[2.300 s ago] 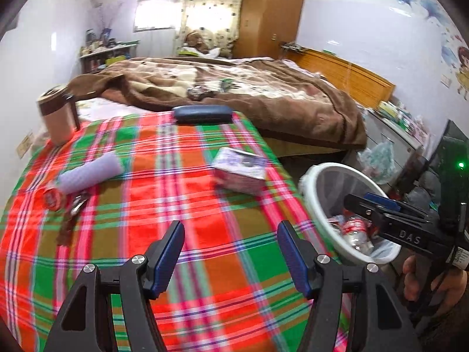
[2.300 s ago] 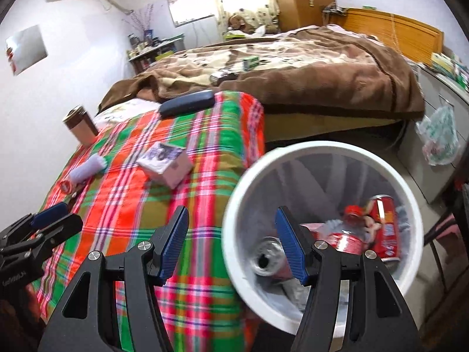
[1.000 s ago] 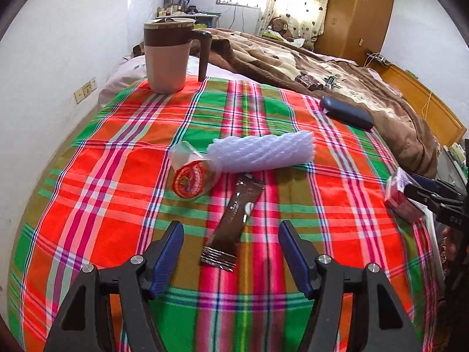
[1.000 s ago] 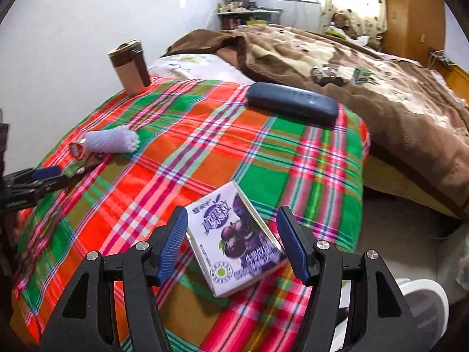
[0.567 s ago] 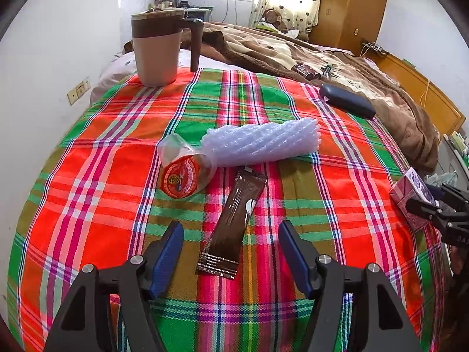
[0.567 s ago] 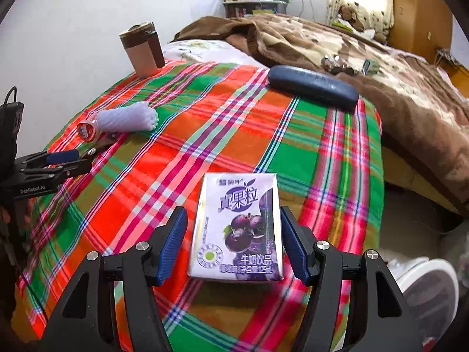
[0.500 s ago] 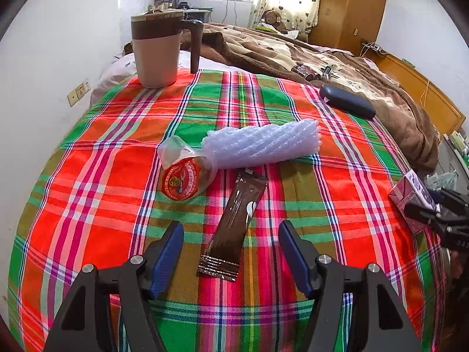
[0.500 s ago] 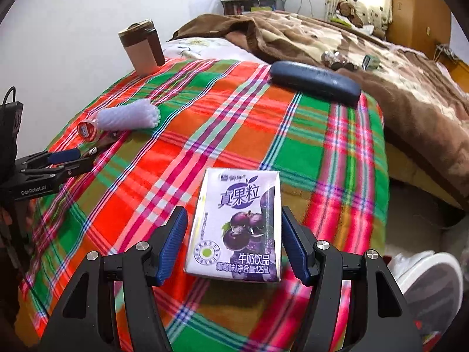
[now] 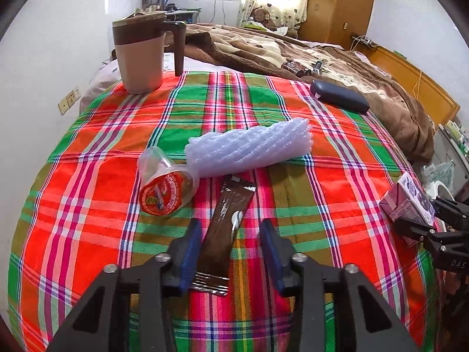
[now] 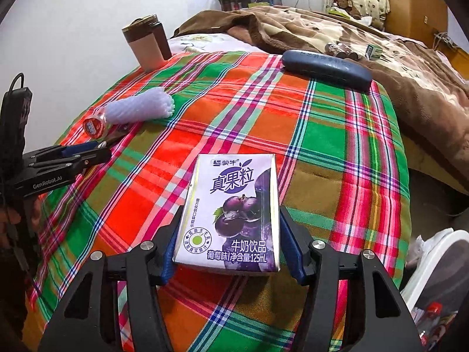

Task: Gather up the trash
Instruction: 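Grasp the brown snack wrapper with the left tool while the right tool holds the carton, then carry the wrapper and carton over the wastebasket and open both tools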

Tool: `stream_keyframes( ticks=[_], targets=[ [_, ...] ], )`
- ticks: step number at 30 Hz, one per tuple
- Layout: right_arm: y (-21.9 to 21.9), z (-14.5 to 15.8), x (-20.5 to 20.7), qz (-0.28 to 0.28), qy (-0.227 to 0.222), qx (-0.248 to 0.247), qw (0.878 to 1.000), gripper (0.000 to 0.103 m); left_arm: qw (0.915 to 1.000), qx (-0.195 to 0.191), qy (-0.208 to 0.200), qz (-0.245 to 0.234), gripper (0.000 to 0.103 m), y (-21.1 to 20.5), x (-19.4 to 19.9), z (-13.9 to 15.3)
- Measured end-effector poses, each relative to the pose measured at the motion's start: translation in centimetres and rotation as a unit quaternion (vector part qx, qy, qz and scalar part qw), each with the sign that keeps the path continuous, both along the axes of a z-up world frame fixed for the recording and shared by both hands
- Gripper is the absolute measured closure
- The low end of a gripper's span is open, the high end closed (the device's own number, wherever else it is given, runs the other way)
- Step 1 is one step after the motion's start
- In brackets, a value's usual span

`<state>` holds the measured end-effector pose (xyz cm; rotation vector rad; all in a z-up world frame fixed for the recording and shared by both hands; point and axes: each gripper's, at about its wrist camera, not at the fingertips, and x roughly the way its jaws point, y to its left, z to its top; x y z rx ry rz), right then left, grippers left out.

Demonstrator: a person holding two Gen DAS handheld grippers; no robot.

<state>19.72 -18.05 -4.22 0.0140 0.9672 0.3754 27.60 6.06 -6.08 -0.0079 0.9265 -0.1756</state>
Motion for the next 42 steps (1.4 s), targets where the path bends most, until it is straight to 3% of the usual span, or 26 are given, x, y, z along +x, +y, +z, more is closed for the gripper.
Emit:
stream_keyframes(
  ticks=[6,19,42],
  targets=[
    [0.2,-0.1,-0.2,-0.001,-0.004,-0.006,1.0,0.044,1.0,0.003,-0.001,0.001,0.083,0.0,-0.1,0.0],
    [-0.4,0.2,-0.8,-0.027,-0.012,0.009,1.0,0.046,0.9999,-0.011,-0.006,0.002,0.084,-0.5,-1.7,0.5],
    [-2.4,2.3,-3.5,-0.048,-0.042,0.037,0.997,0.046,0.9982,-0.034,-0.032,-0.037,0.084,-4.8,-6.6,4.1]
  ],
)
